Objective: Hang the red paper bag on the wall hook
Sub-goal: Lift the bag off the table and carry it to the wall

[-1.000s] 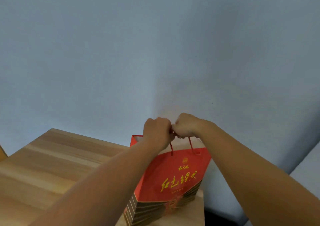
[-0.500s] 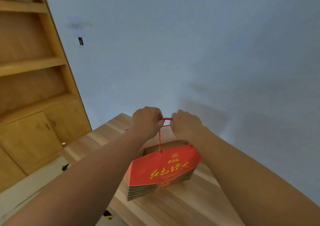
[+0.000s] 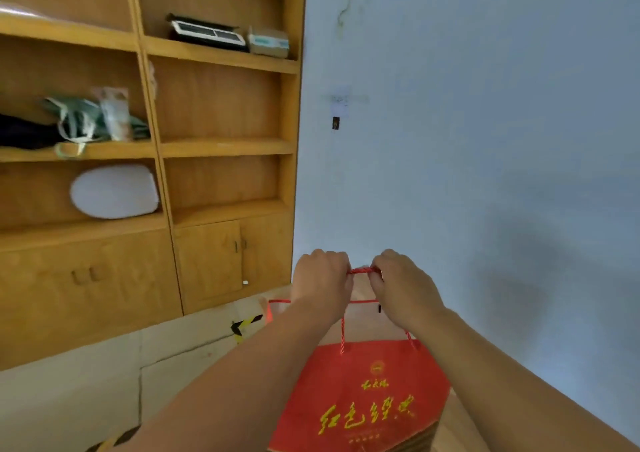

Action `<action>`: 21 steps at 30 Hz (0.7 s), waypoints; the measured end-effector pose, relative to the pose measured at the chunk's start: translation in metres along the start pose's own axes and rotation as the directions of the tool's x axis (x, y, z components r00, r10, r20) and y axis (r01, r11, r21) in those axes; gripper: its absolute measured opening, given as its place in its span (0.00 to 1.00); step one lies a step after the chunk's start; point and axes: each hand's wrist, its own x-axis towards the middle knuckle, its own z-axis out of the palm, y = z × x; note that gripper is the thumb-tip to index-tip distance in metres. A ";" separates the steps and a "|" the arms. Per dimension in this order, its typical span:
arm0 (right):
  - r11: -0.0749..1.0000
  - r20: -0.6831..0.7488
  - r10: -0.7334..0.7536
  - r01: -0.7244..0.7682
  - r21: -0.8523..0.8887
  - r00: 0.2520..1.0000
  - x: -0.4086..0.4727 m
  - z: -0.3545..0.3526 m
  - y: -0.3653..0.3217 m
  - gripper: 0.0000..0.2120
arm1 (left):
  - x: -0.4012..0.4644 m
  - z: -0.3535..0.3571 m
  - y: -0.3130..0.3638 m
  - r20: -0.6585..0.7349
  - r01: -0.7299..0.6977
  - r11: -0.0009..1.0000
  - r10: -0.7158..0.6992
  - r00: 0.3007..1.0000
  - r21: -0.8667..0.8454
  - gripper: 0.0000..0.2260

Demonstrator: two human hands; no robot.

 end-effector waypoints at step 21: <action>0.956 -0.022 -0.228 0.229 0.183 0.973 0.234 0.122 -0.223 0.07 | 0.104 -0.017 -0.321 -0.119 0.296 0.952 -0.303 0.945 -0.073 0.05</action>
